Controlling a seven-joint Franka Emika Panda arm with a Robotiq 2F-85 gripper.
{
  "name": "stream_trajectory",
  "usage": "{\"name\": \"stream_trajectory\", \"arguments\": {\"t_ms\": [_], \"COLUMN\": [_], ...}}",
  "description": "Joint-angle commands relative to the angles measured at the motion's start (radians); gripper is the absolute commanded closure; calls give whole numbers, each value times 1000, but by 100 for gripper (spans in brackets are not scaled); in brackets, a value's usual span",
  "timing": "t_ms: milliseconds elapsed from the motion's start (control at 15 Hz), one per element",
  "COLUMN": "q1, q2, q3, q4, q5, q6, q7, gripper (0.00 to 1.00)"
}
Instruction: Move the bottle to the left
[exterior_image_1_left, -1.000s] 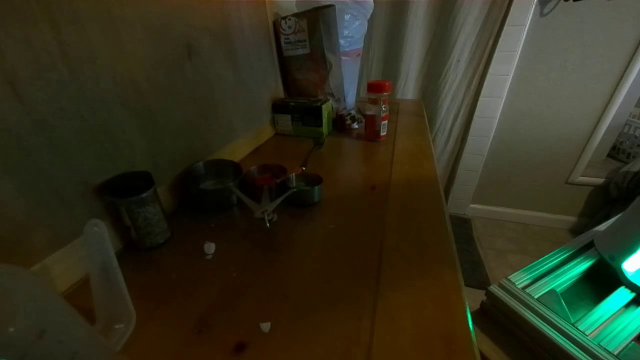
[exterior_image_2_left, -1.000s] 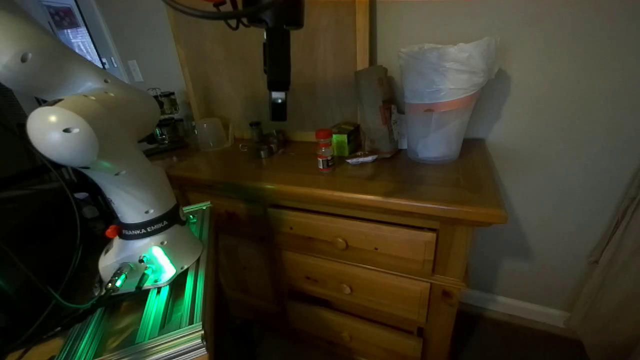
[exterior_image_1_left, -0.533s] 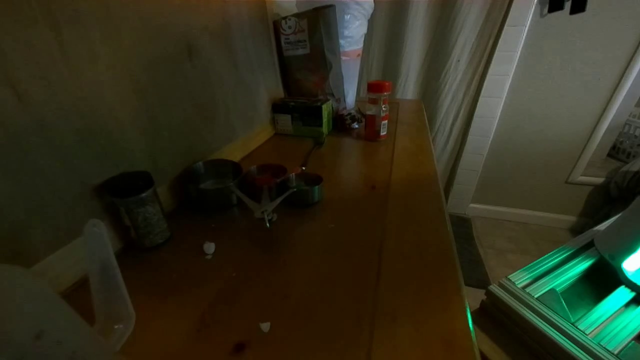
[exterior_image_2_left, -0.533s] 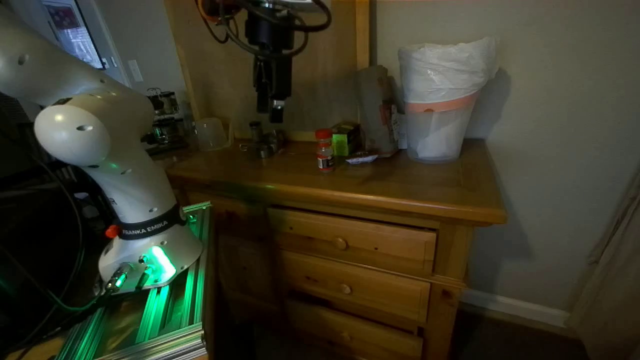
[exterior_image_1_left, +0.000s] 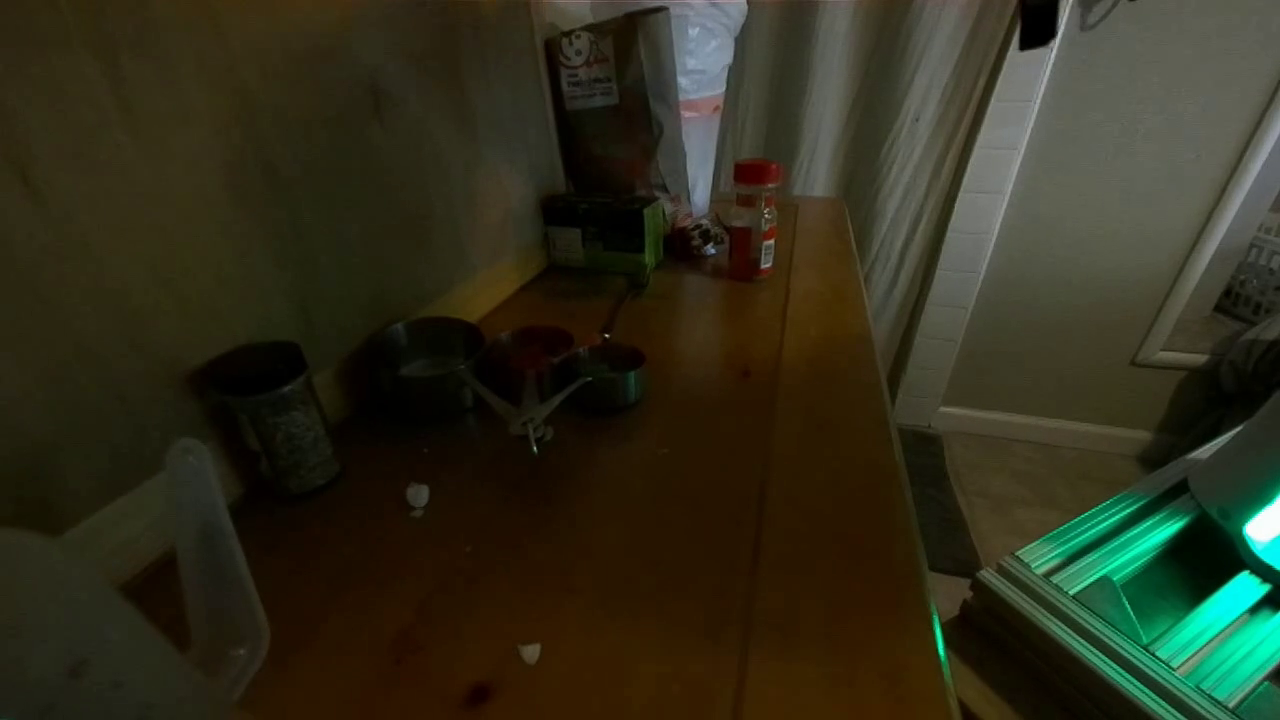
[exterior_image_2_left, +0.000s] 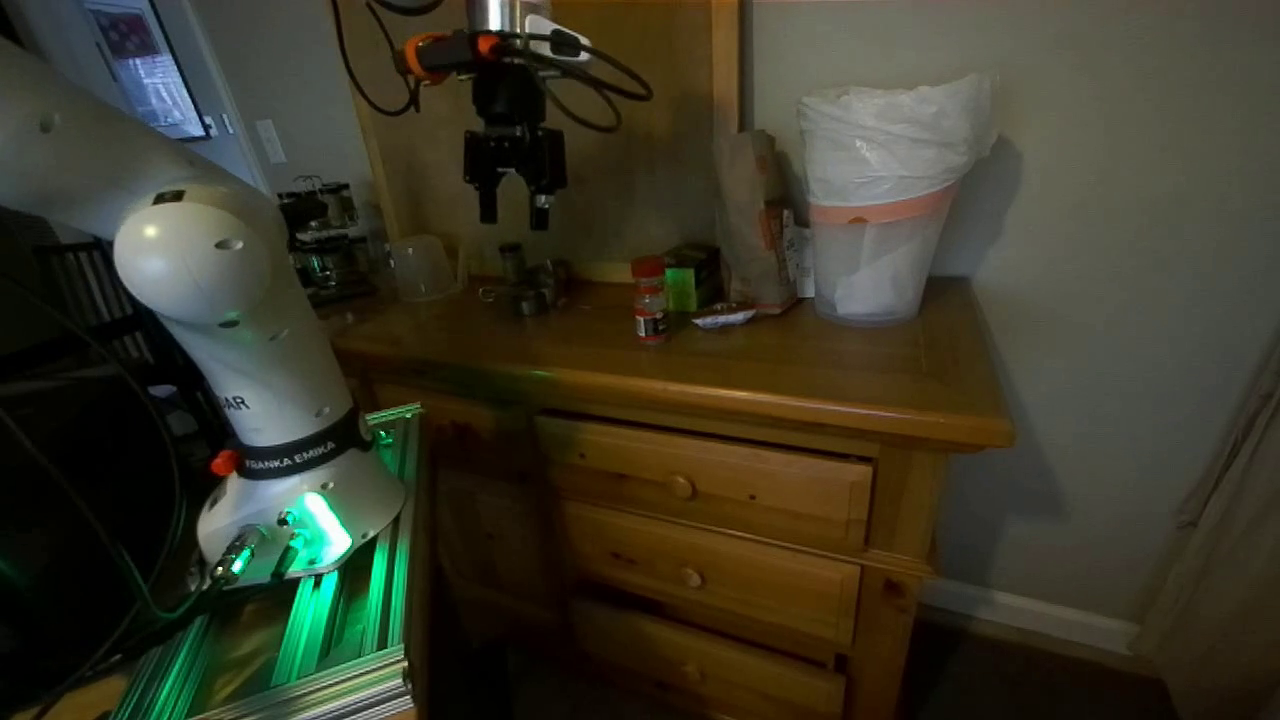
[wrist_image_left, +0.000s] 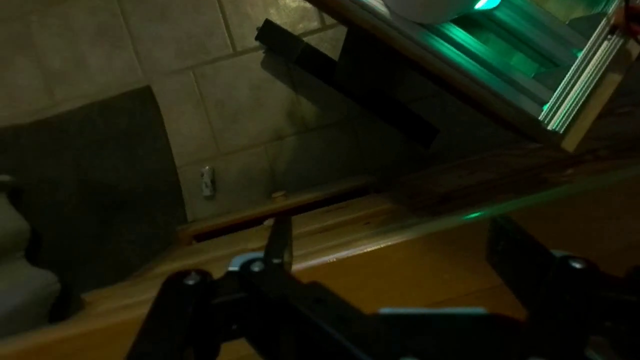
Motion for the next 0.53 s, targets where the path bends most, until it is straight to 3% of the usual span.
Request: {"name": "stream_trajectory", "arguments": {"t_ms": [0,200,267,467], "q1": [78,56,68,66], "q2": [136,222,134,163], "q3": [47,66,73,75], "q4": [94,161,88,103], "q5": [55,69,48,48], "q6": [130,234,204,209], "q7": [-24,57,29,32], "gripper": [0,0,0,0]}}
